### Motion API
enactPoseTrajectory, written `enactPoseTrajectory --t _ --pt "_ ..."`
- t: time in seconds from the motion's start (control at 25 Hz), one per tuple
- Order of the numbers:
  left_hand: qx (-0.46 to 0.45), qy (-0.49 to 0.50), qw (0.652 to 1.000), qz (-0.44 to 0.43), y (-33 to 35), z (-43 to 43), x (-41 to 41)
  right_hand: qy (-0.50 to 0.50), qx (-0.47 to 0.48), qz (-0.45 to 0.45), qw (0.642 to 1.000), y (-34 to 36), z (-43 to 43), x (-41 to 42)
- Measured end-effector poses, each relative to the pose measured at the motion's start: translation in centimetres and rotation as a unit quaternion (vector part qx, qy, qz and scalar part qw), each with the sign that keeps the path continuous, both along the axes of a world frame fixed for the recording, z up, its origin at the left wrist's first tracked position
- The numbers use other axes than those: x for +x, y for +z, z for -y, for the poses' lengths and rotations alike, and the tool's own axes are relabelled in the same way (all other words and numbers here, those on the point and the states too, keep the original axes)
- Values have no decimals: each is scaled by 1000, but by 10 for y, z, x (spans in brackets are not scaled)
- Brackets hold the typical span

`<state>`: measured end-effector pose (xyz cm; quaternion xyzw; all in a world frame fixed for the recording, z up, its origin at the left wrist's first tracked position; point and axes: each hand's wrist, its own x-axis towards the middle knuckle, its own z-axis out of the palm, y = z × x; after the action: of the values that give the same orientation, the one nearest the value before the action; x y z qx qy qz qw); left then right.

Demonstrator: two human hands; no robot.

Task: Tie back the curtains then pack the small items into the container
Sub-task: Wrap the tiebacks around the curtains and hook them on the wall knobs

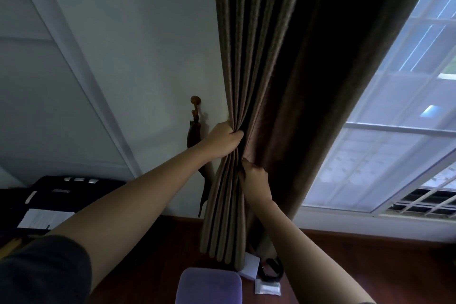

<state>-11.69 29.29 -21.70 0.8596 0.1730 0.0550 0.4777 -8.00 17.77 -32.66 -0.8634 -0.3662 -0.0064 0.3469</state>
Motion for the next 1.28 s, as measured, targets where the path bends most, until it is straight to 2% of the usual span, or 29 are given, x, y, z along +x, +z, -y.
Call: enactPoseTrajectory --t 0.08,0.16,0.32,0.36,0.4,0.44,0.48,0.52,0.56,0.6,0.64,0.76,0.84,1.0,1.28 --pt "-6 -15 1000 -2 2 3 2 -2 -15 -8 1000 0 -4 -5" --pt "38 -32 999 9 5 5 5 -6 -23 -31 999 0 -6 -13" --pt "107 2 993 45 4 7 7 46 -65 -44 996 18 9 -9" --pt "103 11 994 45 4 7 6 21 -32 4 999 26 17 -6" --pt "85 12 995 43 4 5 5 -47 42 79 995 38 26 -3" --pt "57 5 997 46 4 3 4 -148 138 156 967 54 36 2" --pt "32 -4 998 51 3 2 2 -247 231 203 919 71 48 10" --pt "17 -12 998 52 4 2 -1 -311 301 212 876 86 60 22" --pt "9 -16 999 48 4 2 -4 -337 339 186 859 102 70 35" --pt "10 -18 999 43 4 2 -7 -335 338 134 869 113 78 49" --pt "15 -16 999 38 3 2 -8 -317 297 83 897 115 82 65" --pt "27 -4 999 27 2 0 -4 -241 77 36 967 84 67 75" --pt "24 6 999 27 1 1 -3 -146 52 5 988 54 45 51" --pt "56 10 998 15 3 4 -6 12 83 -20 996 15 21 -1" --pt "115 -10 992 -40 11 -4 -2 27 49 -27 998 -5 6 -1"
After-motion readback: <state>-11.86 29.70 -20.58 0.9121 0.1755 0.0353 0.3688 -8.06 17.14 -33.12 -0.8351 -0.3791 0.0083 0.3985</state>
